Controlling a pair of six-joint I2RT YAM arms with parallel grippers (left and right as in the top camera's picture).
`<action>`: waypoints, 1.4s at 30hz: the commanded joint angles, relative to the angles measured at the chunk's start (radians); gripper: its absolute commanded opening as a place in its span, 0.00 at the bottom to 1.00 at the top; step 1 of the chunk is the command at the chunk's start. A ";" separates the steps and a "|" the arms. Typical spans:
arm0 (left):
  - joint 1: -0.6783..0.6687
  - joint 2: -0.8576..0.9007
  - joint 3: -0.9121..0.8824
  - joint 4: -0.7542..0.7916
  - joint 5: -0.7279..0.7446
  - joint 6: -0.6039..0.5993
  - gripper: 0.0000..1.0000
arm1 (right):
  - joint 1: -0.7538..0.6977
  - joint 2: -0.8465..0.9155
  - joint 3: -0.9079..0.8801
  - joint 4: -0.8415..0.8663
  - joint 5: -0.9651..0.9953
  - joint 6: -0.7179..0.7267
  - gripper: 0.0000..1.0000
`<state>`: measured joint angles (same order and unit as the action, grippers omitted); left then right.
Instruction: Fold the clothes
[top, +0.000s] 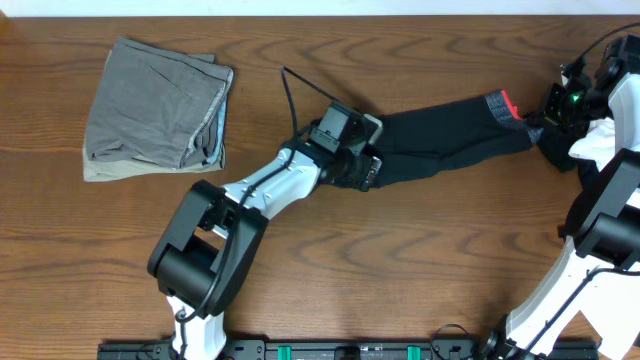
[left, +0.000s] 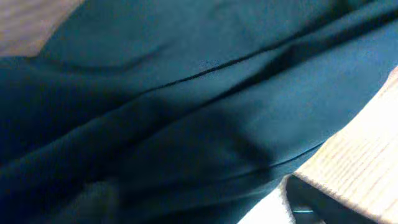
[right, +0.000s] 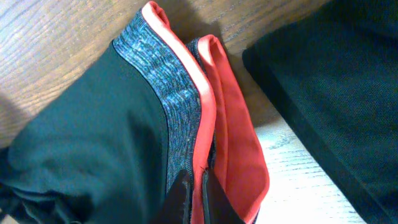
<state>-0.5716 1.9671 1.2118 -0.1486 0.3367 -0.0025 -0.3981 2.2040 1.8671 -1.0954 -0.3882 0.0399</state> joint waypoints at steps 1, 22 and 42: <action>0.004 -0.023 0.013 0.034 -0.002 -0.013 0.99 | 0.003 -0.001 0.018 0.002 -0.004 -0.020 0.01; -0.025 0.011 0.013 0.225 -0.111 -0.196 1.00 | 0.008 -0.001 0.018 -0.006 -0.005 -0.030 0.01; -0.027 0.090 0.016 0.016 -0.267 -0.177 0.34 | 0.010 -0.001 0.018 -0.021 -0.005 -0.030 0.01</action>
<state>-0.6003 2.0457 1.2381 -0.0803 0.1375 -0.1818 -0.3981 2.2040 1.8671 -1.1118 -0.3885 0.0322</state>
